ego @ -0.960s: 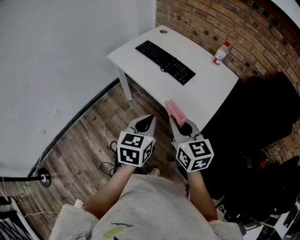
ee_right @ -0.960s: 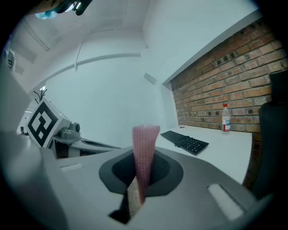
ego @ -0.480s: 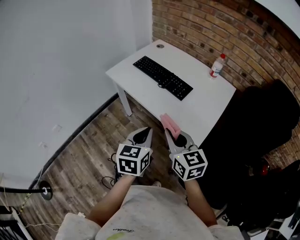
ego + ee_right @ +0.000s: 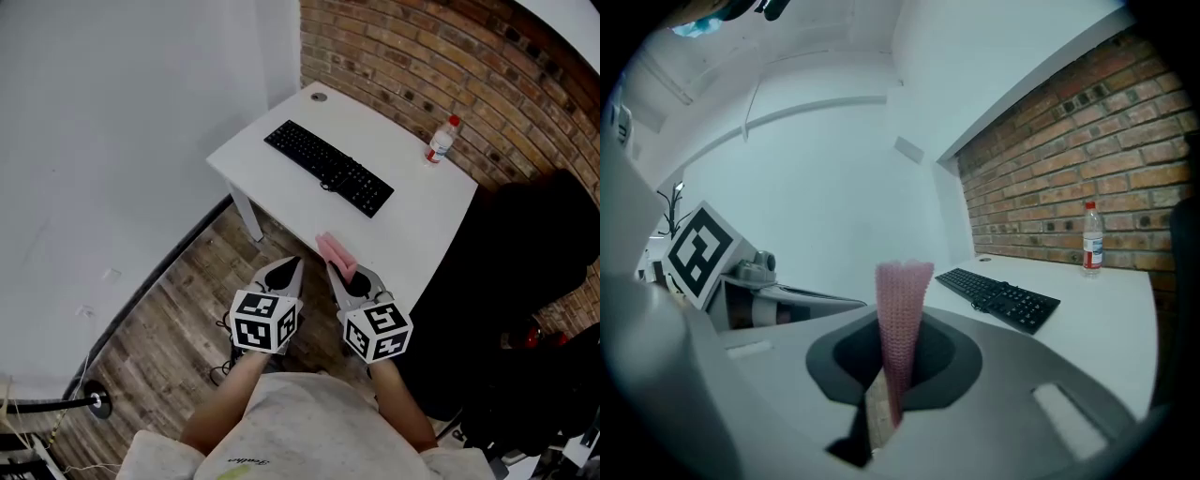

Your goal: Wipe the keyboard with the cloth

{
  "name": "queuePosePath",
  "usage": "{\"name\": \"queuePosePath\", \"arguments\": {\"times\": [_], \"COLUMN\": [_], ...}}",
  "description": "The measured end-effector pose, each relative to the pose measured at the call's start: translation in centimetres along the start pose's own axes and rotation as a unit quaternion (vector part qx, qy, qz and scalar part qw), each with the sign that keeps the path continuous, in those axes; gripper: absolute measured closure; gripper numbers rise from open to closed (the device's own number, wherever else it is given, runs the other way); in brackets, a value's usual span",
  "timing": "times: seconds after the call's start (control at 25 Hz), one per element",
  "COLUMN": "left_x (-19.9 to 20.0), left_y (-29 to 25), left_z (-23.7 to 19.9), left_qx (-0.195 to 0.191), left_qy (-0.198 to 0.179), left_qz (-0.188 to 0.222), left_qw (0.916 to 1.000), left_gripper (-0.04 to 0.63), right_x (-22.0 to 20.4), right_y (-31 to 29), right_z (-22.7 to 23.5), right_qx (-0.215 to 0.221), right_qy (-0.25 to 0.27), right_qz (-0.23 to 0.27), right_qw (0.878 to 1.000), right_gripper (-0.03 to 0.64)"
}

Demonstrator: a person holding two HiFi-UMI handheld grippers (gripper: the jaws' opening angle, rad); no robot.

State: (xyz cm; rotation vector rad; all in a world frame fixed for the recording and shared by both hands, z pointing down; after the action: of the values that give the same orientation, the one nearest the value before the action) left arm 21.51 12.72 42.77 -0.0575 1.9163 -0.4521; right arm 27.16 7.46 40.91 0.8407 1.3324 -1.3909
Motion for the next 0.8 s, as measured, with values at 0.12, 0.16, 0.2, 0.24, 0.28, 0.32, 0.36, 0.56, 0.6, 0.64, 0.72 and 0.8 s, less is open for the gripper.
{"name": "queuePosePath", "arguments": {"times": [0.12,0.16,0.2,0.24,0.28,0.32,0.36,0.56,0.6,0.64,0.72,0.8], "left_x": [0.8,1.2,1.6,2.1,2.6,3.0,3.4,5.1,5.5,5.9,6.6,7.2], "left_y": [-0.8,-1.0,-1.2,-1.4,-1.5,-1.7,-1.8,-2.3,-2.3,-2.5,-2.8,-3.2], "left_z": [-2.5,-3.4,-4.4,-5.5,-6.5,-7.6,-8.6,-13.5,-14.4,-15.2,-16.9,-18.4], "left_qx": [-0.012,-0.014,-0.015,-0.017,-0.02,-0.023,-0.027,-0.043,-0.048,-0.052,-0.061,-0.066], "left_qy": [-0.001,-0.001,-0.002,-0.003,-0.004,-0.004,-0.003,0.001,-0.001,-0.003,-0.01,-0.015], "left_qz": [-0.007,-0.008,-0.009,-0.01,-0.01,-0.01,-0.011,-0.014,-0.014,-0.015,-0.017,-0.019], "left_qw": [0.9999,0.9999,0.9998,0.9998,0.9997,0.9997,0.9996,0.999,0.9988,0.9985,0.998,0.9975], "left_gripper": [0.606,0.604,0.604,0.604,0.603,0.601,0.601,0.601,0.601,0.601,0.601,0.601], "right_x": [0.4,0.6,0.8,1.1,1.4,1.8,2.0,3.2,3.5,3.8,4.4,4.9], "right_y": [-2.6,-3.6,-4.6,-5.6,-6.7,-7.7,-8.7,-13.4,-14.3,-15.1,-16.8,-18.4], "right_z": [-0.1,-0.2,-0.3,-0.5,-0.6,-0.8,-1.0,-2.2,-2.4,-2.6,-3.0,-3.2], "right_qx": [-0.012,-0.016,-0.02,-0.023,-0.025,-0.028,-0.031,-0.049,-0.053,-0.056,-0.061,-0.066], "right_qy": [-0.006,-0.008,-0.009,-0.011,-0.012,-0.013,-0.014,-0.018,-0.022,-0.026,-0.031,-0.034], "right_qz": [-0.007,-0.009,-0.01,-0.011,-0.011,-0.011,-0.011,-0.016,-0.016,-0.016,-0.014,-0.014], "right_qw": [1.0,1.0,1.0,1.0,1.0,0.999,0.999,0.999,0.998,0.998,0.998,0.997], "right_gripper": [0.592,0.592,0.592,0.592,0.592,0.592,0.592,0.594,0.592,0.592,0.592,0.592]}}
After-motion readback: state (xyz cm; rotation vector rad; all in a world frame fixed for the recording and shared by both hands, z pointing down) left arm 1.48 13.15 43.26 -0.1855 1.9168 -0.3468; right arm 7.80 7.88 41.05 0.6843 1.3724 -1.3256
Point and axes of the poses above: the fingertips, and each gripper's own axes: y backward along the fingers, z to its right, x out of its top, the point moved 2 cm from there along y, backward along the fingers, and after that the axes turned 6 degrees about -x, right-handed, at the moved point
